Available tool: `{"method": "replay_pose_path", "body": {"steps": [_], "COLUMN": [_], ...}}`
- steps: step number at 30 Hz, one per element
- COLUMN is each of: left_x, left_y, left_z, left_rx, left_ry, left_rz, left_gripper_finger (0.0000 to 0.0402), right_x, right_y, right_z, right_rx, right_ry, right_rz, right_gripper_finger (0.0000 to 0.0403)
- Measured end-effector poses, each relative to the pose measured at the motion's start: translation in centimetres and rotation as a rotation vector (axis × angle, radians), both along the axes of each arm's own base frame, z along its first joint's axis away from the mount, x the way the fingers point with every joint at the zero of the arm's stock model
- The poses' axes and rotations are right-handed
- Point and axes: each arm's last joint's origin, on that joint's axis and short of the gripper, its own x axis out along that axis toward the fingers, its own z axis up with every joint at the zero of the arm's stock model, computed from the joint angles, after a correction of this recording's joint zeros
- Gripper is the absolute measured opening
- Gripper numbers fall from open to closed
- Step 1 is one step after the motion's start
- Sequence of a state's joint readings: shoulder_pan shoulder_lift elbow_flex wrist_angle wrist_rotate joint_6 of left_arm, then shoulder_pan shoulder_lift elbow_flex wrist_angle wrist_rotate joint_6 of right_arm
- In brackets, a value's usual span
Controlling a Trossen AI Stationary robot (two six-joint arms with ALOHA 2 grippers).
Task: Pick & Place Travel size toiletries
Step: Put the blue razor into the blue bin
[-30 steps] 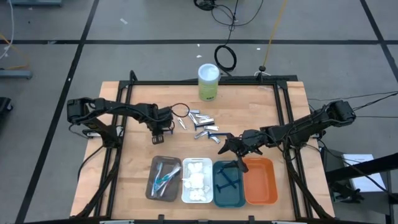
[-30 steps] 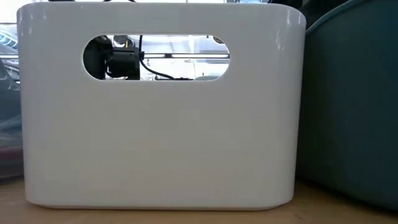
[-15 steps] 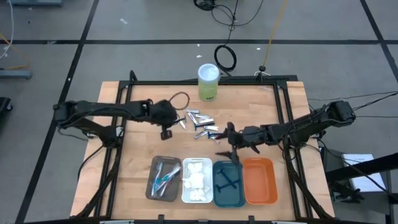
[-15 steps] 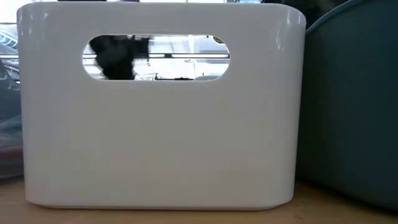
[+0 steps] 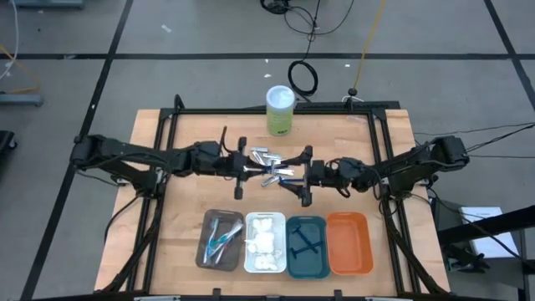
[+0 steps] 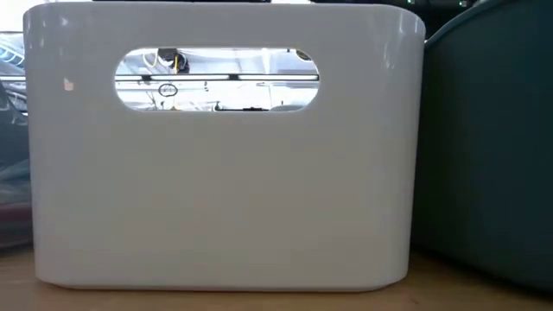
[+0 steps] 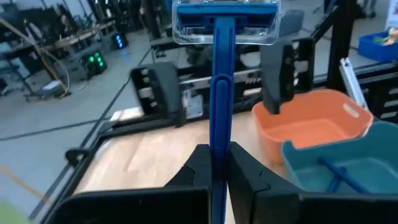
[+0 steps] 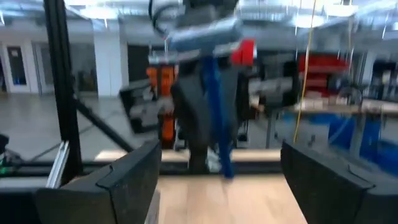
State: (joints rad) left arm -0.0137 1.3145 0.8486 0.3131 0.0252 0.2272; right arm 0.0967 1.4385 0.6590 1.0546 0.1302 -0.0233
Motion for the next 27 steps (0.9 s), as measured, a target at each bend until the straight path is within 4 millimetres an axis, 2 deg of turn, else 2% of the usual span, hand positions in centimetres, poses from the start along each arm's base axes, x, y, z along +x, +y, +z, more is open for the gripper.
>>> {"method": "replay_pose_path", "body": {"steps": [5,12,16,21,27], "left_x": [1.5,3.2,3.4,3.3,3.3], "left_y": [-0.6,-0.7,-0.7,-0.8,-0.8], "left_z": [-1.4,-3.3,-3.4,-3.2,-3.1], "left_rx": [-0.014,-0.054,-0.065,-0.069,-0.065], "left_ry": [0.001,-0.005,-0.017,-0.031,-0.034], "left_rz": [-0.017,-0.011,-0.011,-0.018,-0.022], "left_gripper_finger": [0.0011,0.0009,0.0013,0.0010,0.0015], "right_x": [0.4,2.0,2.2,2.3,2.4], "right_y": [0.0,0.1,0.1,0.0,0.0], "right_z": [0.4,0.9,0.9,0.5,0.3], "right_rx": [-0.015,-0.018,-0.032,-0.034,-0.044], "right_ry": [-0.121,-0.105,-0.093,-0.054,-0.030], "right_rz": [0.006,0.091,0.083,0.078,0.076], "right_gripper_finger": [0.0313,0.0313,0.0306,0.0258,0.0166]}}
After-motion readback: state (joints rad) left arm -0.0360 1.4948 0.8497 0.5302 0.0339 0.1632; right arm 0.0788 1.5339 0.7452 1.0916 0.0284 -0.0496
